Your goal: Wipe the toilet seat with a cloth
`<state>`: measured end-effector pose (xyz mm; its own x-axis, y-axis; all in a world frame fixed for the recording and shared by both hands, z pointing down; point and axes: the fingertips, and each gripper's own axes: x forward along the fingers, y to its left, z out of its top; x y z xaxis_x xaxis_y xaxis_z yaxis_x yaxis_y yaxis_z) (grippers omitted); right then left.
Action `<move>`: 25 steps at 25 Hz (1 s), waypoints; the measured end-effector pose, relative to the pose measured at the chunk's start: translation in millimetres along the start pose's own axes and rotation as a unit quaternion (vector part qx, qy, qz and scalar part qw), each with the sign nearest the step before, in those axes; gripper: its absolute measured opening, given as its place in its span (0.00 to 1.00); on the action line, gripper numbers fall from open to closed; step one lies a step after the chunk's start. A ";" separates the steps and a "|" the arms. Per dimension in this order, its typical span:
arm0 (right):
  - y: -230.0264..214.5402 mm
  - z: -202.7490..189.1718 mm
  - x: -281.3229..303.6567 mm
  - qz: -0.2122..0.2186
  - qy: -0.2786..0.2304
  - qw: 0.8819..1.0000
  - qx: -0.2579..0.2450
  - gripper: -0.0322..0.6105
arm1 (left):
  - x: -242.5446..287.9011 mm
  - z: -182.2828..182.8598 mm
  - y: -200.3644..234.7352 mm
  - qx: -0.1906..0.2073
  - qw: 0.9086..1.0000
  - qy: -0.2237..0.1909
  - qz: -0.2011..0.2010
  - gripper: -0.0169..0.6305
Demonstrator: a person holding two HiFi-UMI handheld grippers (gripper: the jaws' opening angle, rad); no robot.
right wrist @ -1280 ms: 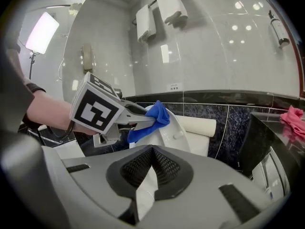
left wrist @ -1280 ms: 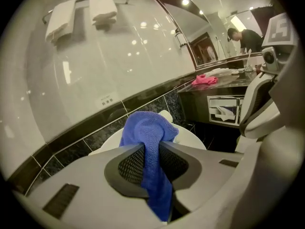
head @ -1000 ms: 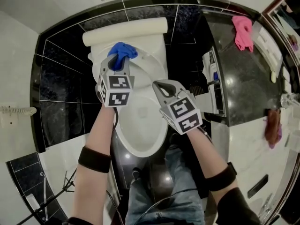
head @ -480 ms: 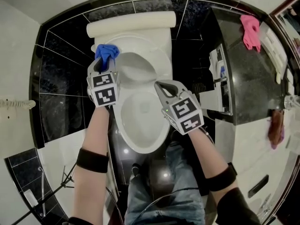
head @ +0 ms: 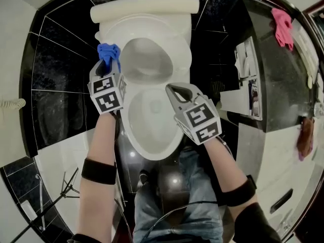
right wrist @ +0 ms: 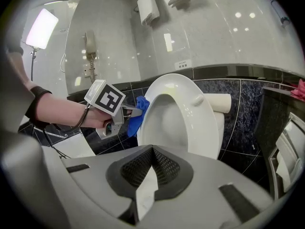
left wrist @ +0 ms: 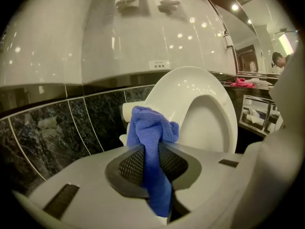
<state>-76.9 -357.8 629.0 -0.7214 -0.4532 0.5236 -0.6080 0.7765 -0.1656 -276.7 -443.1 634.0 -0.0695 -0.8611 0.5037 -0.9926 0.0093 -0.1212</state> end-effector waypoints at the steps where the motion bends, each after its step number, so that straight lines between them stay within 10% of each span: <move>1: 1.2 -3.8 2.0 0.001 0.000 1.000 0.001 0.08 | 1.7 -10.0 3.0 -0.008 1.000 0.006 0.001 0.14; 15: 7.1 -75.2 26.8 -0.002 0.011 1.000 0.003 0.08 | 31.0 -150.3 16.5 -0.030 0.995 0.091 0.020 0.14; 25: 6.4 -109.5 28.0 -0.014 0.025 1.000 0.011 0.08 | 46.0 -212.0 -38.6 -0.031 0.990 0.130 -0.044 0.14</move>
<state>-64.7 -317.5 734.1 -0.6873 -0.4513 0.5692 -0.6345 0.7544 -0.1680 -262.7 -375.3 843.2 0.0016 -0.6995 0.7146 -0.9996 -0.0213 -0.0186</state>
